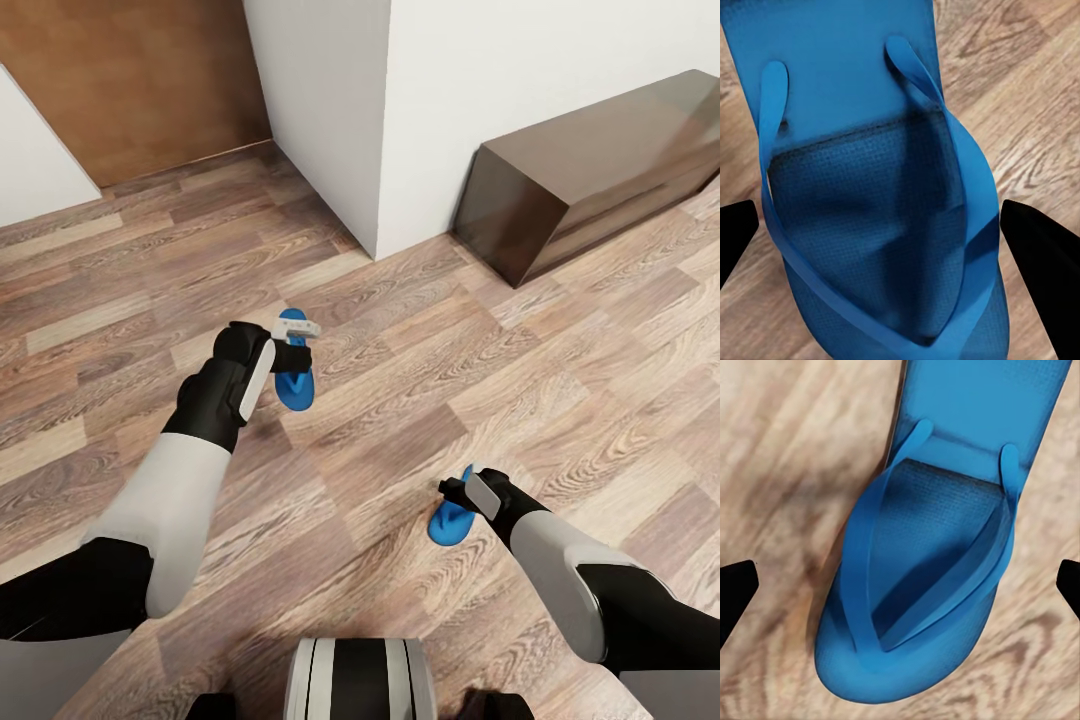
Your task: In the bedroom, move the book from the bed onto either nightstand, and place the two sandals side by side next to the bed.
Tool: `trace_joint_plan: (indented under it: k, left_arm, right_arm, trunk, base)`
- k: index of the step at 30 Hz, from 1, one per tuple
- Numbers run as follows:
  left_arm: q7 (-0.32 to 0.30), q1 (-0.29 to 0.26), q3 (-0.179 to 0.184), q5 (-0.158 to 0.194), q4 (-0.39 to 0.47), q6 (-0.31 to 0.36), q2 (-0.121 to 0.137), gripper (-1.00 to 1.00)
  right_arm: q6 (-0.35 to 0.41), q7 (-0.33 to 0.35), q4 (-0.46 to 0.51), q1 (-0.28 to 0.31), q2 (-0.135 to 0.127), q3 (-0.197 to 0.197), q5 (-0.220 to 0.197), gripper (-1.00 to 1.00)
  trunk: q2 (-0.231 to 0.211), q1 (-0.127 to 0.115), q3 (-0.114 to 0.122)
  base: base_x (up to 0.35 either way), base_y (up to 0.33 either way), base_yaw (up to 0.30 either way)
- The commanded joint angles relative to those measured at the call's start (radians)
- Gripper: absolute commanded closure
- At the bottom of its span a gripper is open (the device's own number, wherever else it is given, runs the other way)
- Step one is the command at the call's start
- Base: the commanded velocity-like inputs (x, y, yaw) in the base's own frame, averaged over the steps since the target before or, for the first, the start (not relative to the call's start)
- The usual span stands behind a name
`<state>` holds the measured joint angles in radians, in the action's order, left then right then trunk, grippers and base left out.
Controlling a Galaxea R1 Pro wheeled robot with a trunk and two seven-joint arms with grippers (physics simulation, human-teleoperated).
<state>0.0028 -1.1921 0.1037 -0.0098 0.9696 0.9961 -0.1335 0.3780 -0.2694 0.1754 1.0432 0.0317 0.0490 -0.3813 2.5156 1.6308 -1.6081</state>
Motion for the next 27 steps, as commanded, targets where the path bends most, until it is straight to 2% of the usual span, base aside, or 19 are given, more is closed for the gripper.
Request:
trace_joint_plan:
  k: [1,12,27]
  left_arm:
    - [0.000,0.000,0.001,-0.001,0.002,0.004,0.000,1.00]
    - [-0.001,0.000,0.002,-0.002,0.014,0.003,0.000,1.00]
    - [-0.001,0.000,0.004,0.002,0.078,0.004,-0.002,1.00]
  right_arm:
    - [0.005,-0.005,0.003,0.000,0.001,0.005,-0.001,-1.00]
    - [0.000,-0.005,0.003,0.000,-0.005,0.005,-0.003,-1.00]
    - [0.001,-0.005,0.003,0.000,-0.006,0.005,-0.003,-1.00]
  trunk:
    - [0.001,0.000,-0.005]
    - [0.001,0.000,-0.005]
    - [0.004,0.007,-0.063]
  base:
    - [0.001,0.000,0.000]
    - [0.000,0.000,0.000]
    - [0.000,0.000,0.000]
